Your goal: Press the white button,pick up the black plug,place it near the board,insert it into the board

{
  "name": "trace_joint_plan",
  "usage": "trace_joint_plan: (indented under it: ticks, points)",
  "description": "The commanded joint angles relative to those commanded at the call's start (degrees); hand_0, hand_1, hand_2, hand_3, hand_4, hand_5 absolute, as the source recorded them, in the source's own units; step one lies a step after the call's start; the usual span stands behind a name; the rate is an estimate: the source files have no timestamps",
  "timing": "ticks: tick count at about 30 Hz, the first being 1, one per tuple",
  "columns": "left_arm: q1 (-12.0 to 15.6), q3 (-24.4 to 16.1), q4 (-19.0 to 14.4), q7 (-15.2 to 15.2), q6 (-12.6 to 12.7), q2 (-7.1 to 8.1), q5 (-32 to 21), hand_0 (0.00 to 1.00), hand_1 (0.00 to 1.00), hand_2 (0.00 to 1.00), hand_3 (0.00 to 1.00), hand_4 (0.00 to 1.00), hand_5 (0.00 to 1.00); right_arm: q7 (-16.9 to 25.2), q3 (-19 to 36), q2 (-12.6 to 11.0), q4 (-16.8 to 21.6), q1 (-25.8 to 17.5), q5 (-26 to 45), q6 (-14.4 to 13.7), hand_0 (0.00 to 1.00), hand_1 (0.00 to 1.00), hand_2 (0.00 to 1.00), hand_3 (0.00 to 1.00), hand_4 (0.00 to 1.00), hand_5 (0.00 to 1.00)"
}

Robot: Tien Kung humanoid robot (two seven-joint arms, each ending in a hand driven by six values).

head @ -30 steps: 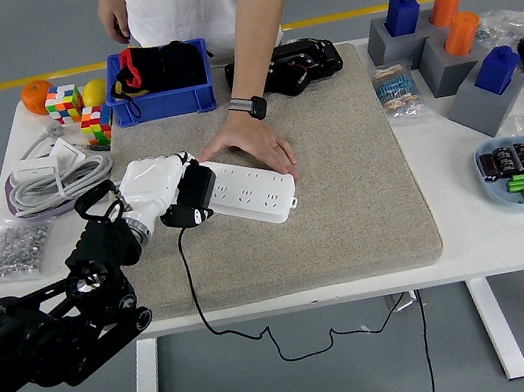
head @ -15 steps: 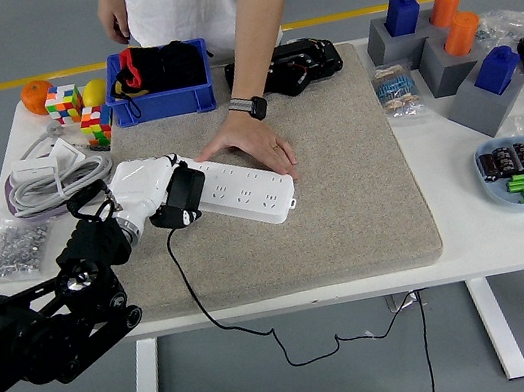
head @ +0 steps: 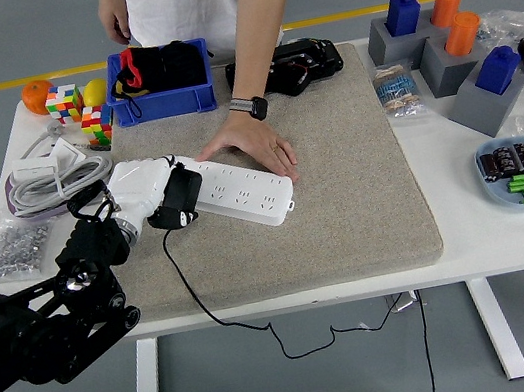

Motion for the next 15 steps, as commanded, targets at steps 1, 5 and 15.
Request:
trace_joint_plan:
  ticks: [1,5,15]
  points:
    - [0.0,0.0,0.0,0.1,-0.1,-0.03,0.1,0.143,0.262,0.267,0.415,0.573,0.002,0.0,0.0,0.0,0.0,0.0,0.0,0.0,0.738,0.704,0.683,0.615,0.686,0.363]
    - [-0.2,0.2,-0.1,0.6,-0.7,-0.25,0.3,0.144,0.277,0.276,0.439,0.576,0.002,0.0,-0.1,-0.1,0.0,-0.1,0.0,0.0,0.737,0.704,0.683,0.616,0.686,0.363]
    - [0.0,-0.1,0.2,1.3,-1.6,-0.35,-0.3,0.450,0.673,0.631,0.767,0.862,0.002,0.0,-0.4,-0.1,0.0,0.0,0.1,0.0,0.737,0.704,0.682,0.614,0.683,0.359]
